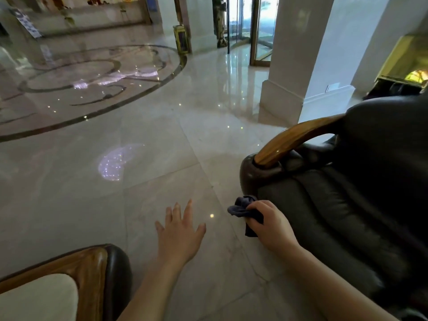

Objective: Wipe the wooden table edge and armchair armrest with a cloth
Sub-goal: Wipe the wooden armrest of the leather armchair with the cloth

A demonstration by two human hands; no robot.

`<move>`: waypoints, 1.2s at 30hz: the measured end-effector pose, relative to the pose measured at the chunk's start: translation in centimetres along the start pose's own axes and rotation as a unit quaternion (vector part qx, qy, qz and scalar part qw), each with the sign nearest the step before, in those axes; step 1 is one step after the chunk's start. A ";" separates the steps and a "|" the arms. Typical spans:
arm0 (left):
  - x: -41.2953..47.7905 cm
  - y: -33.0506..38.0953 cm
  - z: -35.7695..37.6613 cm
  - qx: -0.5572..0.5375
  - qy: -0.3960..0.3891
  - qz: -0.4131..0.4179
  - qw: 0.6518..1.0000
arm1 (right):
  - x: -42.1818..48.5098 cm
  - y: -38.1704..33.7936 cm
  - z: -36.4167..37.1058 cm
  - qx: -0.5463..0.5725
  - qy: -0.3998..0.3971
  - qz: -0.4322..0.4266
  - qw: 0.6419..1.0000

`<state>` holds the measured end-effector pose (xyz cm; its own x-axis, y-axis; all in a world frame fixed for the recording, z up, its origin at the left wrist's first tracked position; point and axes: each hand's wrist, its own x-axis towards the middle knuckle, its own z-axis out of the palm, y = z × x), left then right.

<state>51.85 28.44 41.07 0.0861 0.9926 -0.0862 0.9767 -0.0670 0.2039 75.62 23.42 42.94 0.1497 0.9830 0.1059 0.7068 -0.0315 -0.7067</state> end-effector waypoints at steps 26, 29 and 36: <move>31.8 14.8 4.5 0.022 -0.088 0.211 0.973 | 20.5 10.7 -2.1 -0.027 0.075 0.164 0.983; 34.8 17.1 5.8 0.028 -0.093 0.218 0.971 | 23.3 13.4 -2.7 -0.026 0.080 0.173 0.981; 42.4 23.5 9.2 0.041 -0.100 0.228 0.968 | 31.2 21.2 -4.8 -0.003 0.080 0.187 0.979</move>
<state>80.29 67.99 33.20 0.5394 0.8192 -0.1950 0.8403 -0.5087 0.1874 98.59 52.56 34.62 0.5050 0.8616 -0.0514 0.5862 -0.3860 -0.7123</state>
